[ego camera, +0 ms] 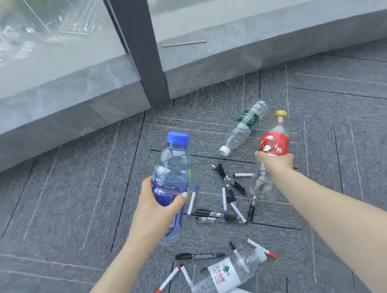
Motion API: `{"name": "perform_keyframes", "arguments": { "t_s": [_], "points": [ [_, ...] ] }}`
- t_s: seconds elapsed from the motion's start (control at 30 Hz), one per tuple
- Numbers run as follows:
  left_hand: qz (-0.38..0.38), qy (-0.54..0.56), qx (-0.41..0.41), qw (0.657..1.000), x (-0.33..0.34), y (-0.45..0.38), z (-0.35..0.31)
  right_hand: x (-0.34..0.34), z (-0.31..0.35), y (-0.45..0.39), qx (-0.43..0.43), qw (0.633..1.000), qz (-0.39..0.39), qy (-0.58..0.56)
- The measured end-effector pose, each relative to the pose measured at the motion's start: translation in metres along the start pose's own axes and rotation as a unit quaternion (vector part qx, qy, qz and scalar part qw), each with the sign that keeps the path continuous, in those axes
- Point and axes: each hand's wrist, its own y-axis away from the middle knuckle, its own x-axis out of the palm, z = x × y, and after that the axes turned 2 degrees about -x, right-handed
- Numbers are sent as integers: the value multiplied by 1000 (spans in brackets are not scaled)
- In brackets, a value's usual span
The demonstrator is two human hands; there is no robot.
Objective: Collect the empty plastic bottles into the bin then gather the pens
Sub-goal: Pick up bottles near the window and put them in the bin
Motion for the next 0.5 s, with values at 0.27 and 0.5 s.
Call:
{"name": "perform_keyframes", "arguments": {
  "t_s": [0.27, 0.5],
  "points": [
    [-24, 82, -28, 996, -83, 130, -111, -85, 97, 193, -233, 960, 135, 84],
    [-132, 155, 18, 979, -225, 242, -239, -155, 220, 408, -367, 892, 257, 60]
  ]
}}
